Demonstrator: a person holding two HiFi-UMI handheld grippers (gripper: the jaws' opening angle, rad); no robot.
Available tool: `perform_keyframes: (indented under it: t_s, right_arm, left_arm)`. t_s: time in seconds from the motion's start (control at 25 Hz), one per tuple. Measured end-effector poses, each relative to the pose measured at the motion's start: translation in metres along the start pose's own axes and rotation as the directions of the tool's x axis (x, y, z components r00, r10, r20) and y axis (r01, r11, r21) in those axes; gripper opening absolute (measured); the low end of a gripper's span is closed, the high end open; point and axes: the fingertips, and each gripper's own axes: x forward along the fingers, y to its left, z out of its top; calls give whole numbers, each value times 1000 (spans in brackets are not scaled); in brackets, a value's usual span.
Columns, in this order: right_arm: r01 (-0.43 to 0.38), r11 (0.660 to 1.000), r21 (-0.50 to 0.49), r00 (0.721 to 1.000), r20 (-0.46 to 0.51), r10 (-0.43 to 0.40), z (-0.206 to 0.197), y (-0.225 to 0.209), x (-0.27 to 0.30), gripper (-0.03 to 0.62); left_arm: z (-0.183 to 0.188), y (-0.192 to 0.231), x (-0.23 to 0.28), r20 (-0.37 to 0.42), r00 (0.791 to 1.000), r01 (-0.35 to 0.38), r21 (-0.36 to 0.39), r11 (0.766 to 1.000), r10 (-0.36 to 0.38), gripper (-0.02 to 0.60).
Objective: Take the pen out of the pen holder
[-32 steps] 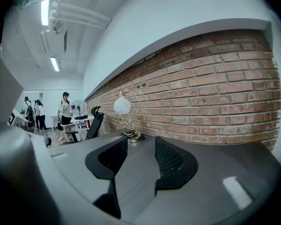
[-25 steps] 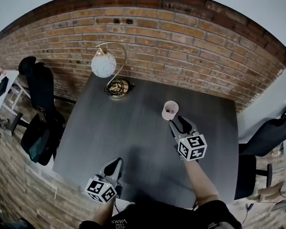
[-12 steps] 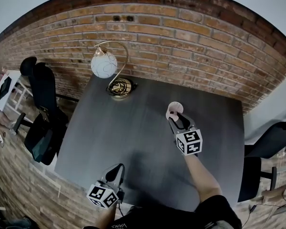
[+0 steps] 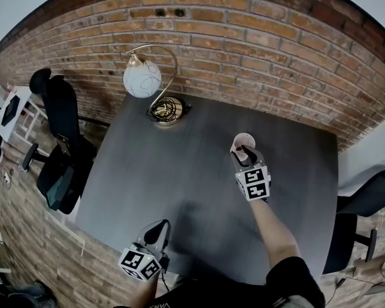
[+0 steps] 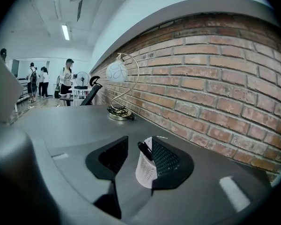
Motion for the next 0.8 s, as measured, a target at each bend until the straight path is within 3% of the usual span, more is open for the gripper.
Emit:
perform_keyframes:
  t_s: [0.24,0.32,0.8]
  right_arm:
    - [3,1000,-9,1000,-31,-3,-10,-2,12,148]
    - [4,1000,-13,999,-35,-5,-10,-2,12,75]
    - [30,998,-57,1000,-2,-30,2,-7,8,53]
  left_arm:
    - [-7,0,1,-7,1000,-13,-13,1000,13,52]
    - [-6,-1,1,-10,1000,-18,-15,1000,18,52]
    - [-9,-6,-3,-10,1000,-13,-13,1000,12,52]
